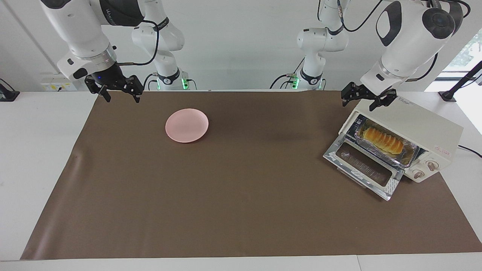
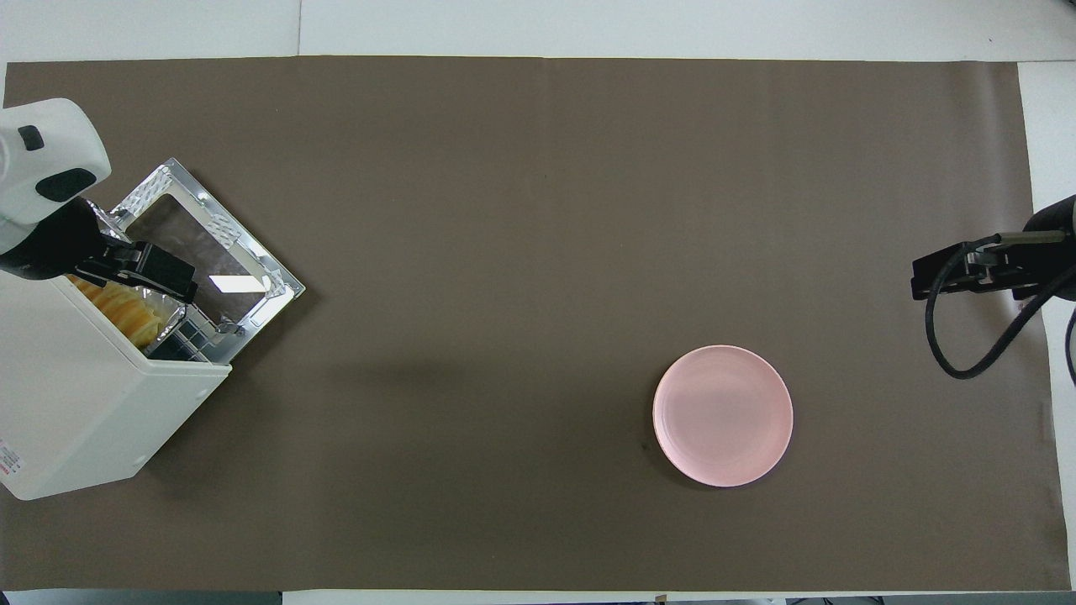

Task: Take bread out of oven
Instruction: 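Reach the left gripper into the toaster oven toward the foil tray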

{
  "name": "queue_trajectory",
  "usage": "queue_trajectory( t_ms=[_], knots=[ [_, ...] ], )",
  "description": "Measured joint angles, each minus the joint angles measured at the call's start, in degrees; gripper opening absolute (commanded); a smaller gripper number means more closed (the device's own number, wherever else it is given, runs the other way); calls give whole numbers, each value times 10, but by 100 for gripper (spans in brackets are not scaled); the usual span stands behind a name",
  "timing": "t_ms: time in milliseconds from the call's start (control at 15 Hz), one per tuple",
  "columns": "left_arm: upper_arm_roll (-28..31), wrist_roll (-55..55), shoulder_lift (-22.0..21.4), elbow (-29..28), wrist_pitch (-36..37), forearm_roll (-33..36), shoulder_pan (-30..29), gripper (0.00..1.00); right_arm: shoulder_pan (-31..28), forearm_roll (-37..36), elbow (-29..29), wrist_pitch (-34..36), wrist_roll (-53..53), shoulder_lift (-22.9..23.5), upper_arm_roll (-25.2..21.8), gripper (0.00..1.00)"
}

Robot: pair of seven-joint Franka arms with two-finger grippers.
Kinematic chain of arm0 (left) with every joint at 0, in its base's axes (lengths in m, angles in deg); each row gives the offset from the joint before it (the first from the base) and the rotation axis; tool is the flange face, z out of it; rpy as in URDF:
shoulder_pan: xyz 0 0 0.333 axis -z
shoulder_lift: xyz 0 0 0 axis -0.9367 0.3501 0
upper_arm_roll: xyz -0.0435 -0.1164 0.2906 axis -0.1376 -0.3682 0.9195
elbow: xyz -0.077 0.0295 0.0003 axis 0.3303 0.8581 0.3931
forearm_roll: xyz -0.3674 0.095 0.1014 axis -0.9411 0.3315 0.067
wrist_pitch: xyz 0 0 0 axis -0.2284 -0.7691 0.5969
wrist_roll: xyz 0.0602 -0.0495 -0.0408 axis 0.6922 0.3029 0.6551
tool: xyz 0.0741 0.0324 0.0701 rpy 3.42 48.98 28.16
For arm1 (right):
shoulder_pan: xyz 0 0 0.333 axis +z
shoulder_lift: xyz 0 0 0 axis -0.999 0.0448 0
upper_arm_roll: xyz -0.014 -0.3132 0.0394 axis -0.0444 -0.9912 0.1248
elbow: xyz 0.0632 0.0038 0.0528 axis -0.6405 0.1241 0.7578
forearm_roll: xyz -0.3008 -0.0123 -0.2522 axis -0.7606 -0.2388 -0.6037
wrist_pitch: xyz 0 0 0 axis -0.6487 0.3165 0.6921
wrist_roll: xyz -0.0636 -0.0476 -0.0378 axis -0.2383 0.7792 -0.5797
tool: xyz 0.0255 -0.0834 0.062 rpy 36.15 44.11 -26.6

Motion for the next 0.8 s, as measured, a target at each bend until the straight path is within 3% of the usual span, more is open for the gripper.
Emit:
queue_trajectory(
  t_ms=[800],
  knots=[
    [1, -5, 0, 0, -21, 2, -29, 100, 0, 0, 0, 0, 0, 0, 0, 100]
  ],
)
